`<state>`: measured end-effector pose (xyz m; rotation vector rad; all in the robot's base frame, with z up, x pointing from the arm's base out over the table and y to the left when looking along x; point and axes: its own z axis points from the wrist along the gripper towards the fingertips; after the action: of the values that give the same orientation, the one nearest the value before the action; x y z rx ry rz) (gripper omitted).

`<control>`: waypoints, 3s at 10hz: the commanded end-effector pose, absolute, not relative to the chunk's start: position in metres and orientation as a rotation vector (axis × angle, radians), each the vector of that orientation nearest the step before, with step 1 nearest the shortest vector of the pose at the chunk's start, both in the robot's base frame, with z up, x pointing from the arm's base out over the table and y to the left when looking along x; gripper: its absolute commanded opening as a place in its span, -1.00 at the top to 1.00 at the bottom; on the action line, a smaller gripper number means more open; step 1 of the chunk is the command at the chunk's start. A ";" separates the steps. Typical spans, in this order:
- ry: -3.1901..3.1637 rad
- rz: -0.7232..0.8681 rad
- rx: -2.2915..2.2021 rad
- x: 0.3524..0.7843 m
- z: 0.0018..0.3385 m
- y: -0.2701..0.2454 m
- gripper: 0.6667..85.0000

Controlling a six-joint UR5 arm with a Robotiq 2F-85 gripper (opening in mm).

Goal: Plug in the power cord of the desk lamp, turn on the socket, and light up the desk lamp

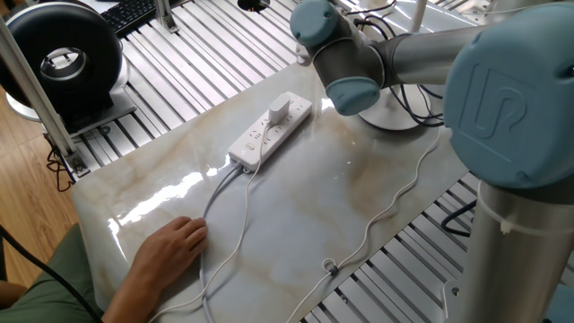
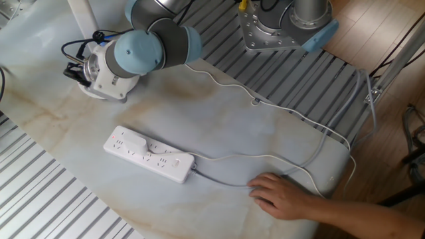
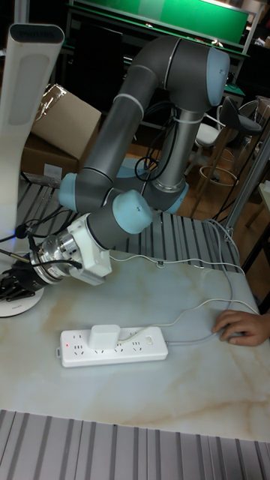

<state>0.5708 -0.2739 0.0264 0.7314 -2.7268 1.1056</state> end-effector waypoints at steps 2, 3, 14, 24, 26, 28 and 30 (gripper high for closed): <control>-2.731 1.064 0.707 0.563 0.021 -0.275 0.99; -2.731 1.049 0.702 0.561 0.020 -0.273 0.99; -2.728 0.970 0.666 0.558 0.026 -0.259 0.99; -2.625 1.007 0.787 0.567 0.074 -0.272 0.99; -2.683 1.044 0.770 0.579 0.065 -0.264 0.99; -2.754 1.077 0.735 0.584 0.043 -0.263 0.99; -2.775 1.075 0.734 0.582 0.034 -0.267 0.99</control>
<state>0.5812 -0.2651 0.0468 0.7563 -2.7249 1.0727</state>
